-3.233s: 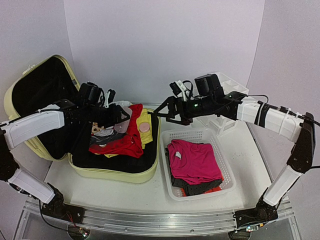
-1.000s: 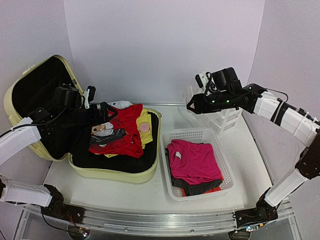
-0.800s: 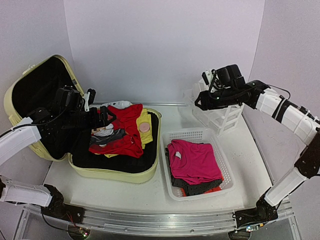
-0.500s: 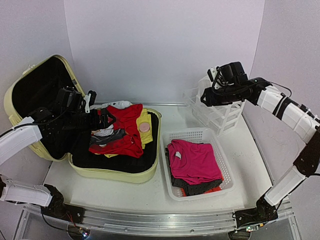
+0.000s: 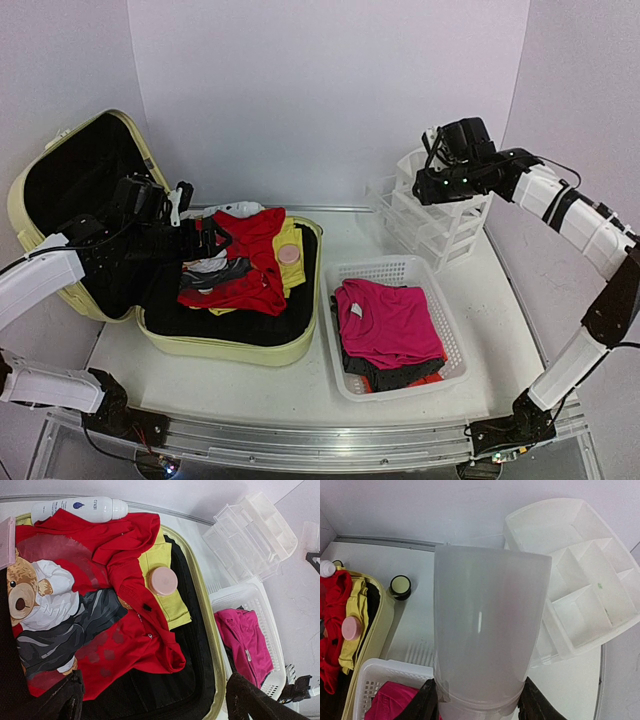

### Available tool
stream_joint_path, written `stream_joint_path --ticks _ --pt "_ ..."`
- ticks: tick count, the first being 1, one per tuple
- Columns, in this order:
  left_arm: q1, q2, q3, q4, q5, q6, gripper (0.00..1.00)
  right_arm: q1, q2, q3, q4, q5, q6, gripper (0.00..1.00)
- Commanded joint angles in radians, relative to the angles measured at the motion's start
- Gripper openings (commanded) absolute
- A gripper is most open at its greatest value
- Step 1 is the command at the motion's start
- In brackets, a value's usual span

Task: Open, take out, and arrange the luggage
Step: Place the makeup in the drawer.

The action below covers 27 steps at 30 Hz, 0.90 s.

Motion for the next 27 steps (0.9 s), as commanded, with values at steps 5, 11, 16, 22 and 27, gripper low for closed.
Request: stream_joint_path --ticks 5,11,16,22,27 --pt "0.001 0.002 0.052 0.005 -0.014 0.021 1.00 -0.014 0.047 0.092 0.020 0.098 -0.067 0.30" --pt "0.001 0.008 0.042 0.003 -0.017 0.017 1.00 -0.027 0.087 0.124 0.020 0.067 -0.114 0.30" --pt "0.001 0.028 0.051 0.002 -0.021 0.019 1.00 -0.036 0.153 0.183 0.009 0.052 -0.222 0.30" --pt "0.001 0.043 0.059 0.002 -0.013 0.015 1.00 -0.047 0.269 0.258 -0.014 0.067 -0.310 0.29" --pt "0.001 0.044 0.056 0.000 -0.017 0.011 1.00 -0.049 0.373 0.329 -0.027 0.069 -0.350 0.30"
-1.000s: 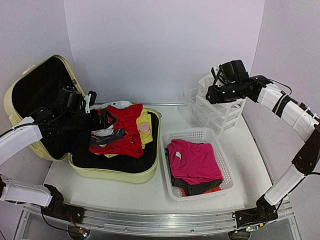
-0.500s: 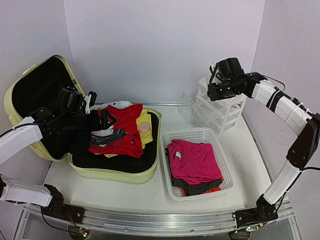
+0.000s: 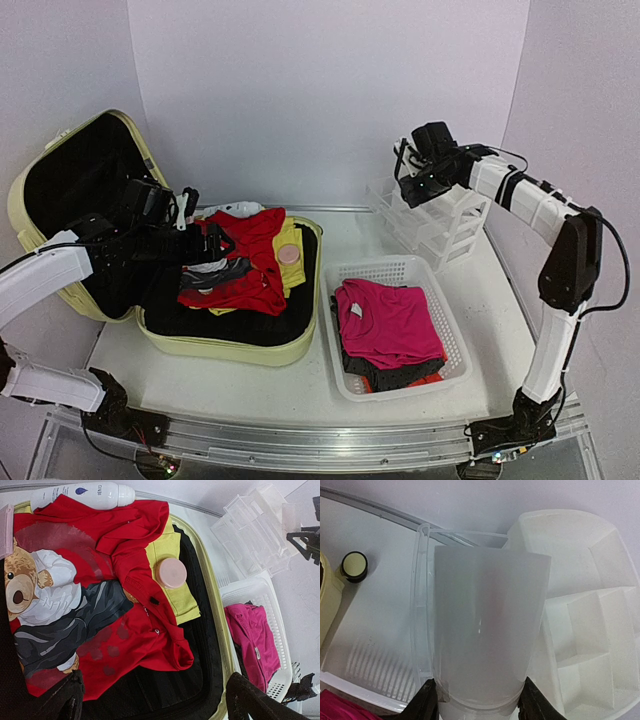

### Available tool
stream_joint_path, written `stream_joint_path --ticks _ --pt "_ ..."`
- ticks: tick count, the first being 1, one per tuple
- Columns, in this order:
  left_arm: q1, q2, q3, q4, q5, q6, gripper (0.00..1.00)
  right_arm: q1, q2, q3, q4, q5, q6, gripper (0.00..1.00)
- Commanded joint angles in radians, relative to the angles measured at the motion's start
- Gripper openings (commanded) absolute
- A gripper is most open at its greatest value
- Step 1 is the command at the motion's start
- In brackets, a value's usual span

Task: Open, take out, and arrange the luggage
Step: Place the makeup in the drawer.

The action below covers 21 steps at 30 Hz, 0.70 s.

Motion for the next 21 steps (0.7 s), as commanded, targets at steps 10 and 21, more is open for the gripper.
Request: stream_joint_path --ticks 10,21 --pt "0.002 0.003 0.069 0.001 -0.019 0.014 1.00 -0.010 0.176 0.171 -0.024 0.080 -0.119 0.33" --pt "0.002 0.020 0.052 -0.001 -0.028 0.007 1.00 -0.012 0.212 0.190 -0.031 0.157 -0.153 0.61"
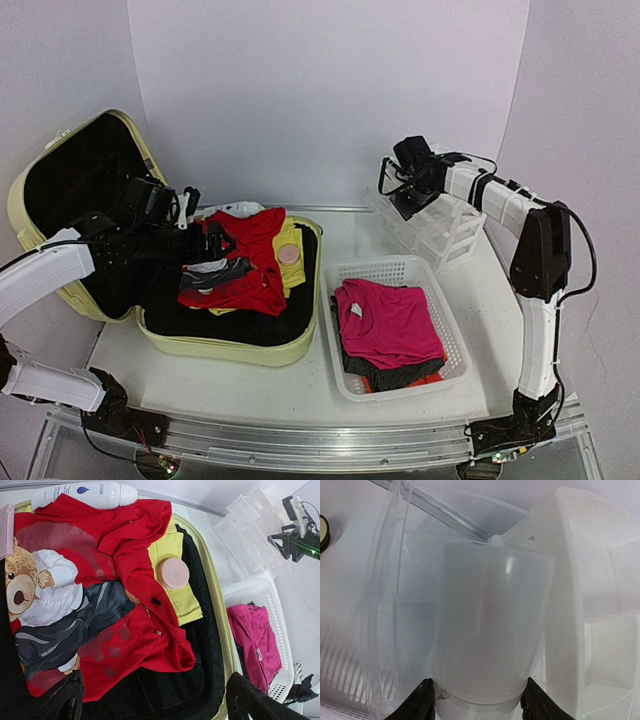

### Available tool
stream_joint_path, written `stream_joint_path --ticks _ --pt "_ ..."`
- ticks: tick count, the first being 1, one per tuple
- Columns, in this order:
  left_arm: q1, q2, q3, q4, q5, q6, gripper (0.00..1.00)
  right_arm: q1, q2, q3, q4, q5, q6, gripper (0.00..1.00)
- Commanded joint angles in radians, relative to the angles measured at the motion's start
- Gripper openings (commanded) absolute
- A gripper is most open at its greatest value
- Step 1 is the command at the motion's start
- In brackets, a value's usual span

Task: Open, take out, and arrange the luggage
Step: Place the makeup in the drawer.

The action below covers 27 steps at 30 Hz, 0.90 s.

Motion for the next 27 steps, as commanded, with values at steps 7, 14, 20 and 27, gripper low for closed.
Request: stream_joint_path --ticks 7,14,20,27 --pt "0.002 0.021 0.048 0.007 -0.043 0.012 1.00 -0.007 -0.052 0.061 0.015 0.031 -0.015 0.74" --pt "0.002 0.035 0.048 -0.006 -0.056 0.002 1.00 -0.006 -0.130 0.047 0.015 -0.001 0.009 0.85" --pt "0.002 0.035 0.058 -0.031 -0.101 -0.017 1.00 -0.007 -0.211 0.023 0.015 -0.086 0.053 0.98" --pt "0.002 0.034 0.047 -0.032 -0.079 0.009 1.00 -0.007 -0.313 -0.045 0.028 -0.229 0.126 0.98"
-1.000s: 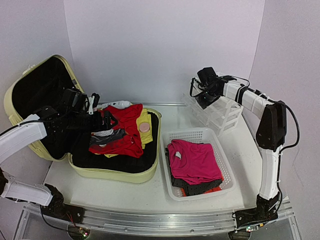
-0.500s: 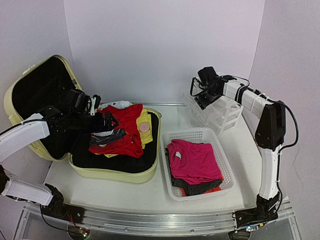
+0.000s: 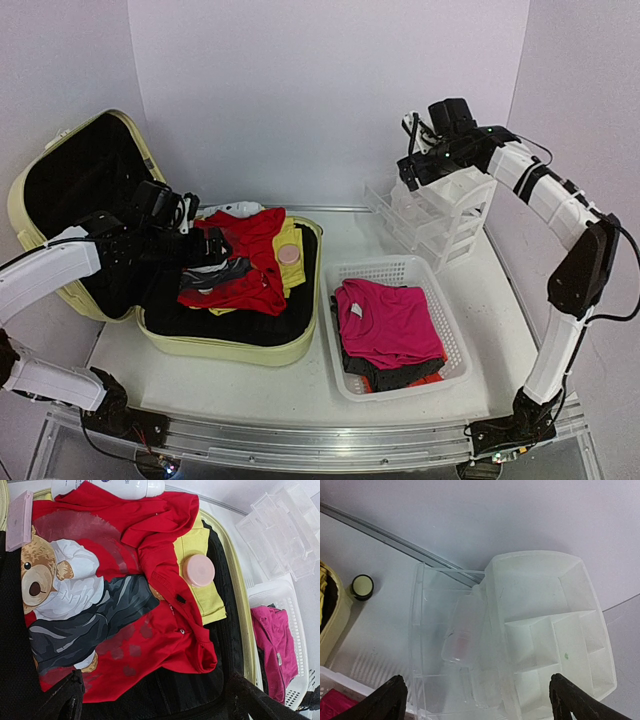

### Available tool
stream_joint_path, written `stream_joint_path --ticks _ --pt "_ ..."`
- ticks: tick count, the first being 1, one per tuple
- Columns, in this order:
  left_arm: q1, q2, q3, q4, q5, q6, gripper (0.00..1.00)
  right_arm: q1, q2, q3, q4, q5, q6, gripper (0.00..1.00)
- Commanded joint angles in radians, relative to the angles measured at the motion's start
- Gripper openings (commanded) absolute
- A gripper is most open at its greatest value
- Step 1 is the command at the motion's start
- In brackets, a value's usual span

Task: Open, take out, and arrange the luggage
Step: Pick up the makeup from the opened luggage.

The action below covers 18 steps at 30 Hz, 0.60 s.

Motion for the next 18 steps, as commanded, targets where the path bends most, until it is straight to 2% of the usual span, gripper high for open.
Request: stream_joint_path --ticks 1,14,18 --pt "0.002 -0.004 0.046 0.005 0.000 0.018 1.00 -0.001 -0.091 -0.039 0.031 -0.135 0.084 0.98" --pt "0.002 0.025 0.046 0.017 -0.004 -0.003 1.00 -0.001 -0.214 -0.185 0.064 -0.414 0.293 0.98" --pt "0.002 0.090 0.077 0.047 0.041 0.008 0.98 0.004 -0.211 -0.230 0.094 -0.573 0.380 0.98"
